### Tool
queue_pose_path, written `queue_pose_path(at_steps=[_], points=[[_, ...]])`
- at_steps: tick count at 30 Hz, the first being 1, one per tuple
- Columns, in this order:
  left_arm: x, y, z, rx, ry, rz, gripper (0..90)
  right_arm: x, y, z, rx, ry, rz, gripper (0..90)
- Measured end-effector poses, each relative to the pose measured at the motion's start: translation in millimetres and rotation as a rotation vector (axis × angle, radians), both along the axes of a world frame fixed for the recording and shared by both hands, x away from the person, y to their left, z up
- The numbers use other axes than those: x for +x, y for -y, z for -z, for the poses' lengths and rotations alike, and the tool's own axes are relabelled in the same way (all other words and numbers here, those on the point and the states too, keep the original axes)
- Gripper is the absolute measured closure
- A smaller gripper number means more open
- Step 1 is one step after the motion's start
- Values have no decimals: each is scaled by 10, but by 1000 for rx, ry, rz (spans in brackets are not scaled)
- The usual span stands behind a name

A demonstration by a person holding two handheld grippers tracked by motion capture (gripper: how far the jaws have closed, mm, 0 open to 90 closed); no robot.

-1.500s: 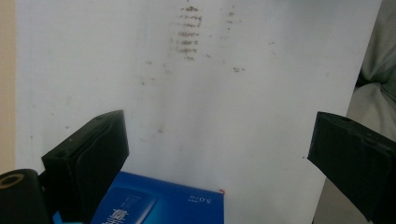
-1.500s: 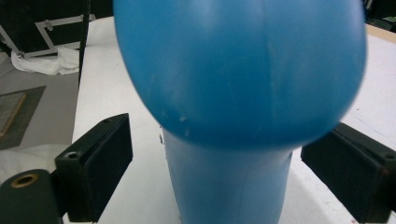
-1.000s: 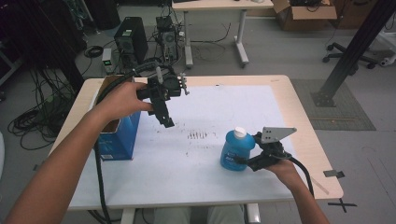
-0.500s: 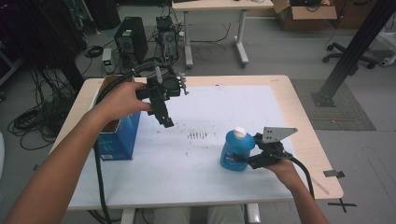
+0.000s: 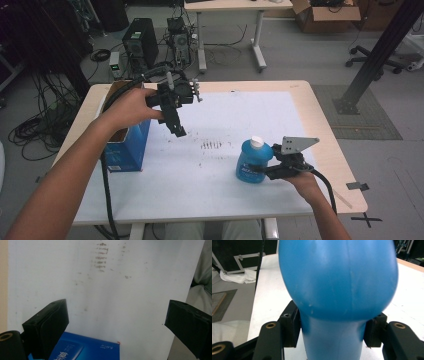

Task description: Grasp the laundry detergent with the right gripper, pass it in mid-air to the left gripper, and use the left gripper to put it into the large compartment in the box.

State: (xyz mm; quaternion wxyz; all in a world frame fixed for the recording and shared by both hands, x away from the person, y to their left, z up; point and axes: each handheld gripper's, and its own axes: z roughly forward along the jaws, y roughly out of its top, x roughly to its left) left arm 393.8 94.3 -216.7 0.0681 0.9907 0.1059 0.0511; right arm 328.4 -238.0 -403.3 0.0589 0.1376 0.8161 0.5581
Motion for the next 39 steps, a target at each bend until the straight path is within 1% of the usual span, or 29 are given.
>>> queue_pose_path(at_steps=[5, 8, 10, 12, 14, 18, 19, 20, 21, 22, 23, 24, 27, 29, 30, 31, 33, 35, 36, 37, 39], points=[[2, -16, -2, -6, 3, -3, 54, -1, 8, -3, 5, -12, 1, 432], [-9, -17, -14, -11, 7, -2, 54, -6, 1, -9, 6, -6, 3, 435], [-21, -14, -22, -9, 9, 3, 55, -16, -1, -29, 14, 2, 2, 437], [-30, -10, -25, -9, 11, 5, 55, -33, 5, -90, 32, 14, 2, 437], [-40, -6, -35, -11, 12, 5, 55, -44, 13, -167, 40, 25, 2, 437], [-66, 13, -60, -18, 15, 8, 55, -58, 11, -334, 34, 41, 1, 437], [-66, 13, -60, -18, 15, 8, 55, -58, 11, -334, 34, 41, 1, 437], [-84, 23, -72, -22, 20, 9, 55, -58, 6, -405, 32, 47, -4, 437], [-84, 23, -72, -22, 20, 9, 55, -58, 6, -405, 32, 47, -4, 437], [-103, 32, -92, -21, 22, 12, 56, -61, -5, -470, 32, 52, -6, 437], [-103, 32, -92, -21, 22, 12, 55, -61, -5, -470, 32, 52, -6, 437], [-126, 37, -118, -25, 26, 15, 56, -63, -21, -542, 29, 55, -10, 437], [-144, 39, -146, -32, 27, 18, 56, -63, -39, -624, 27, 53, -14, 437], [-168, 45, -192, -53, 18, 19, 55, -62, -50, -674, 21, 56, -13, 437], [-168, 45, -192, -53, 18, 19, 55, -61, -56, -700, 16, 57, -10, 437], [-186, 49, -233, -79, 12, 21, 58, -56, -63, -730, 10, 57, -7, 437], [-202, 58, -257, -77, 19, 23, 56, -52, -67, -746, 7, 58, -7, 437], [-239, 78, -309, -79, 27, 32, 56, -39, -77, -820, 5, 55, -11, 437], [-247, 83, -325, -83, 21, 37, 56, -37, -79, -837, 4, 53, -12, 437], [-266, 92, -348, -88, 24, 39, 58, -35, -81, -856, 3, 52, -13, 437], [-278, 101, -360, -83, 31, 40, 56, -33, -88, -905, -7, 54, -14, 437]])
